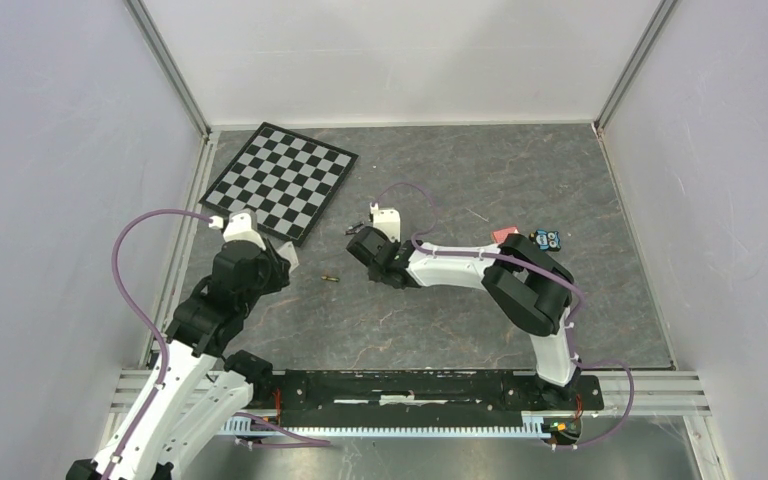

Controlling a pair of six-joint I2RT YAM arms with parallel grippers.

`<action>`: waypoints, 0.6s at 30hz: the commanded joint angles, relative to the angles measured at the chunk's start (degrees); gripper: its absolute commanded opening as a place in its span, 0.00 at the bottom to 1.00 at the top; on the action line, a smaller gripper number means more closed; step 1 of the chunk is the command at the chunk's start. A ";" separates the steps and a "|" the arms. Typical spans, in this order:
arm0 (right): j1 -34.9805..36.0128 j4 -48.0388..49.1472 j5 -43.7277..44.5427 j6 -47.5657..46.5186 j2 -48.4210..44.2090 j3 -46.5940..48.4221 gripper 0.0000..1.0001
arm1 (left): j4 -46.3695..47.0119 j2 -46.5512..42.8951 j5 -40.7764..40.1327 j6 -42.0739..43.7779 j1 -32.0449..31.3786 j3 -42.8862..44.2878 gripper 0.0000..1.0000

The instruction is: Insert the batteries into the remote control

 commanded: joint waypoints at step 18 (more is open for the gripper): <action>1.45 -3.42 0.78 -18.39 2.13 0.67 0.47 | 0.86 -0.31 0.75 -1.02 0.12 0.19 0.02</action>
